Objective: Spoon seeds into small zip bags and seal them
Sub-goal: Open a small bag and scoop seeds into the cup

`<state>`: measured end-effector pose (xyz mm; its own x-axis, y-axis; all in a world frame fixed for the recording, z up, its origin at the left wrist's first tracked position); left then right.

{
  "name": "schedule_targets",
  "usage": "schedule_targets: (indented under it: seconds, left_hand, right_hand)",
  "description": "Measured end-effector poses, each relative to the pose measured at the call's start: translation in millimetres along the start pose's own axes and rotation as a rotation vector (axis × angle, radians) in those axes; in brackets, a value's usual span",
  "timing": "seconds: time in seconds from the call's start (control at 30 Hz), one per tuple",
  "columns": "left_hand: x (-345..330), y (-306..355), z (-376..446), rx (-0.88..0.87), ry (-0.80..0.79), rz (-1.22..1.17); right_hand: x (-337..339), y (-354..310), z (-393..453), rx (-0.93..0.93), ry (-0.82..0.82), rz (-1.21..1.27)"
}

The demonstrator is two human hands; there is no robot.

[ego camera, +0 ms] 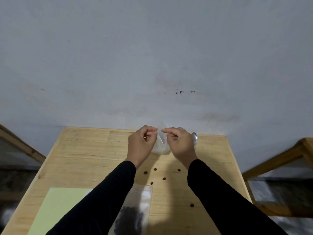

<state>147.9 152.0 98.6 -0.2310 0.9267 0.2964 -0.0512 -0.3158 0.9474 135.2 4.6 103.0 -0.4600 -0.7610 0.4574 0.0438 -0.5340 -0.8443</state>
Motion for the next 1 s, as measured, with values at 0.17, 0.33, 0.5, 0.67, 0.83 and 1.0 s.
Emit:
schedule_targets:
  seconds: [0.17,0.33,0.5,0.67,0.83,1.0]
  left_hand:
    - [-2.9,-15.3,-4.4,-0.165,-0.275,0.048]
    - [-15.0,-22.9,-9.2,-0.241,-0.37,0.192]
    - [-13.4,-25.4,-11.7,-0.199,-0.225,0.15]
    - [-10.0,-31.7,-18.3,-0.156,-0.088,0.141]
    - [-9.9,-47.2,-28.3,-0.11,-0.025,0.196]
    - [-8.1,-55.1,-39.3,-0.084,0.046,0.248]
  right_hand:
    - [-0.1,-2.3,-2.8,0.041,-0.062,-0.015]
    - [-7.3,-1.7,-6.7,0.074,-0.143,-0.017]
    - [-4.5,2.6,-9.2,0.081,-0.289,0.047]
    - [17.5,39.1,-9.7,-0.16,-0.163,0.221]
    - [40.1,141.9,-24.3,-0.353,-0.071,-0.43]
    - [40.6,175.8,-35.0,-0.323,-0.057,-0.527]
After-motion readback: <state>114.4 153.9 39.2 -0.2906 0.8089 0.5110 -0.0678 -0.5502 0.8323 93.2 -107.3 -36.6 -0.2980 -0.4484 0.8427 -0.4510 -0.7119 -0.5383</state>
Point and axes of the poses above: each hand's wrist, its own z-axis towards the middle knuckle, its own x-axis out of the back of the hand, y = z × x, the point moved 4 cm from there along z, towards the middle knuckle, and after that the axes turned 12 degrees about y, right-handed, at the moved point
